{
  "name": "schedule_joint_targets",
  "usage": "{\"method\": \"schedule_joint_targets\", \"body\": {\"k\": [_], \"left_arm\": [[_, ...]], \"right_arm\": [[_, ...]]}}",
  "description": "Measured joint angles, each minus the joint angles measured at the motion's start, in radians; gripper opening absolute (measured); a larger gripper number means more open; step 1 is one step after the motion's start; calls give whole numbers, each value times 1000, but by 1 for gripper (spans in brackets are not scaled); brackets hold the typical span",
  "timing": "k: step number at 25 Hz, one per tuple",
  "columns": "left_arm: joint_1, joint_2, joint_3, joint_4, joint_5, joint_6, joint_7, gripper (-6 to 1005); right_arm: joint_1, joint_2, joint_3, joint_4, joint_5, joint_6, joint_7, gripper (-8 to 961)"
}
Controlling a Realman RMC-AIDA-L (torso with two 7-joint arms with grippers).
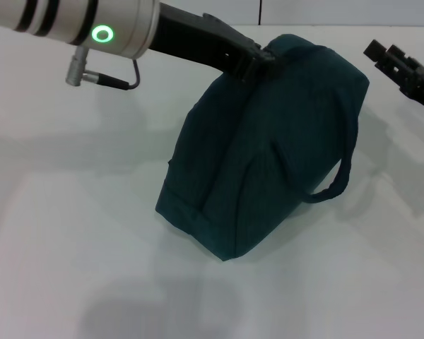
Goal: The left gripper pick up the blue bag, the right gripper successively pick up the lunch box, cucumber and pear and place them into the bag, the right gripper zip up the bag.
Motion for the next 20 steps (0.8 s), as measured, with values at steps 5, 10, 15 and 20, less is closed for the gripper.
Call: {"method": "schedule_joint_targets", "body": {"k": [5, 10, 15, 20], "left_arm": [[35, 0, -26, -5, -60, -16, 47, 145], [76, 0, -59, -20, -137, -49, 135, 221], [116, 4, -149, -93, -292, 1, 268, 389], [206, 4, -212, -180, -482, 139, 543, 588]], "right_arm": [[-59, -5, 13, -50, -4, -95, -71, 761], [-83, -19, 25, -61, -11, -185, -113, 868], [-94, -61, 24, -95, -124, -351, -171, 867], [-102, -129, 25, -189, -343, -497, -172, 867]]}}
